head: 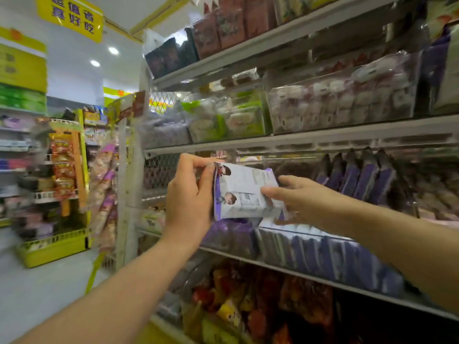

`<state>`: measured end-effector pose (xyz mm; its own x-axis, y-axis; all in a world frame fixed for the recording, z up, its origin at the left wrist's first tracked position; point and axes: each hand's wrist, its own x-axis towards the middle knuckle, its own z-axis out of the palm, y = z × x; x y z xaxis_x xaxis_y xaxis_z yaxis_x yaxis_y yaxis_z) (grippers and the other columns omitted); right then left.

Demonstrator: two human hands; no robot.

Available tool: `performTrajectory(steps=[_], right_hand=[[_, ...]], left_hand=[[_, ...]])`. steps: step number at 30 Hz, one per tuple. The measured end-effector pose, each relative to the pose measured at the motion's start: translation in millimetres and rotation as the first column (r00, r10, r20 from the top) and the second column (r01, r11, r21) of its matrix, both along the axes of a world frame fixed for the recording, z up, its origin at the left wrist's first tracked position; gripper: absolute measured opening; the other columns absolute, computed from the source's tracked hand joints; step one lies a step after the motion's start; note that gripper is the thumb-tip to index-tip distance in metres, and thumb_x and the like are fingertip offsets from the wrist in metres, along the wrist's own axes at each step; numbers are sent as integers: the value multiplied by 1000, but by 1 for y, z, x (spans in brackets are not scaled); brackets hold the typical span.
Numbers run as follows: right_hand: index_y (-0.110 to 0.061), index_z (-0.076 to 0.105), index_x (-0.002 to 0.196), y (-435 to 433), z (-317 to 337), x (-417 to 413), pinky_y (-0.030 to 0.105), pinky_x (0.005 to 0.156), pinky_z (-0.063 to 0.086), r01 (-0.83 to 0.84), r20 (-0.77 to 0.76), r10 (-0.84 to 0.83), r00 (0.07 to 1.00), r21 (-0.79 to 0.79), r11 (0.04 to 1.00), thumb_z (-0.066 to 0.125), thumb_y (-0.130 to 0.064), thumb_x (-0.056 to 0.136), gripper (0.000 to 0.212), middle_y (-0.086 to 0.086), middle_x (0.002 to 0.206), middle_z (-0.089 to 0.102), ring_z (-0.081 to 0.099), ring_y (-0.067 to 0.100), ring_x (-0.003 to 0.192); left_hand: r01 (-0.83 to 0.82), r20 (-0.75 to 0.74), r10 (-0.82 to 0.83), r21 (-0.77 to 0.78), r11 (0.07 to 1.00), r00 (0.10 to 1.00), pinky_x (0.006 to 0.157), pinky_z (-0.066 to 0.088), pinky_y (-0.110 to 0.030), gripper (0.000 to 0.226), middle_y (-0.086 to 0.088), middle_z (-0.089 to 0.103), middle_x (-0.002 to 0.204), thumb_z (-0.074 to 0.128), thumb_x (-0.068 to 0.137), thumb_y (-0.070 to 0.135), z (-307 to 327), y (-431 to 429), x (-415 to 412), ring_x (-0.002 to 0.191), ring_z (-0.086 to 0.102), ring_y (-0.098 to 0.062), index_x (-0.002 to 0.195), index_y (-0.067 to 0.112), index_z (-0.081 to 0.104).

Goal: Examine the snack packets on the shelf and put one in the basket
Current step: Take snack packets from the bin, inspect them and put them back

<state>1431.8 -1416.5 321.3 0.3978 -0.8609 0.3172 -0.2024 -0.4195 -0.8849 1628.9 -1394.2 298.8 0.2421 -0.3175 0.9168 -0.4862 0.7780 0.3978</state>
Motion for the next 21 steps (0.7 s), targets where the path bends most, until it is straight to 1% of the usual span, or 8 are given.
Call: performTrajectory(steps=[4, 7, 9, 10, 12, 13, 17, 21], right_hand=[[-14, 66, 107, 14, -49, 33, 27, 68, 58, -138, 204, 98, 974, 188, 972, 73, -36, 67, 46, 0, 98, 75, 71, 10, 87], [-16, 62, 111, 18, -93, 60, 26, 68, 58, -147, 274, 83, 958, 223, 964, 73, -32, 73, 43, -3, 96, 75, 72, 11, 89], [-18, 57, 113, 22, -125, 78, 24, 66, 58, -143, 277, 72, 958, 243, 959, 71, -30, 80, 38, -4, 96, 74, 72, 11, 88], [-19, 56, 113, 23, -141, 86, 23, 65, 57, -133, 279, 58, 959, 258, 957, 70, -29, 82, 35, -3, 97, 74, 72, 12, 87], [-20, 57, 110, 25, -172, 103, 23, 64, 57, -123, 284, 37, 958, 292, 949, 68, -27, 84, 30, -2, 98, 74, 72, 13, 86], [-19, 58, 109, 25, -186, 110, 23, 64, 57, -126, 287, 33, 957, 313, 941, 68, -25, 84, 27, -1, 98, 74, 72, 13, 86], [-14, 61, 108, 21, -233, 128, 26, 65, 57, -157, 328, 5, 945, 440, 884, 68, -25, 84, 27, 2, 96, 74, 72, 16, 88], [-10, 67, 108, 5, -261, 128, 34, 72, 56, -145, 297, -23, 955, 532, 834, 54, -28, 96, 25, 9, 106, 72, 68, 25, 99]], left_hand=[[85, -97, -69, 173, 981, 993, 70, 48, -19, 18, 16, 66, 82, 49, 100, 16, -36, 24, 38, 75, 62, 4, 85, 27, 52], [247, -305, -127, 396, 884, 944, 79, 54, -42, 10, 9, 71, 83, 53, 98, 25, -79, 39, 67, 75, 66, -6, 91, 25, 60], [365, -417, -145, 516, 775, 897, 85, 55, -48, 13, 3, 74, 92, 60, 90, 35, -111, 51, 82, 85, 70, -18, 98, 24, 65], [386, -425, -143, 567, 728, 894, 85, 55, -47, 17, 1, 75, 96, 64, 87, 36, -128, 57, 89, 91, 70, -21, 99, 24, 67], [374, -411, -111, 643, 669, 905, 77, 56, -36, 10, 3, 76, 93, 65, 88, 30, -158, 69, 99, 91, 70, -15, 95, 25, 71], [381, -428, -93, 661, 647, 899, 76, 56, -34, 12, 3, 76, 92, 63, 90, 25, -170, 73, 105, 91, 71, -13, 98, 23, 72], [470, -565, -18, 668, 577, 825, 100, 47, -50, 21, -8, 74, 105, 56, 96, 19, -211, 76, 124, 105, 68, -28, 111, 13, 69], [506, -603, 5, 673, 540, 798, 87, 56, -38, 20, -4, 75, 102, 53, 97, 21, -239, 68, 134, 97, 71, -20, 111, 17, 66]])
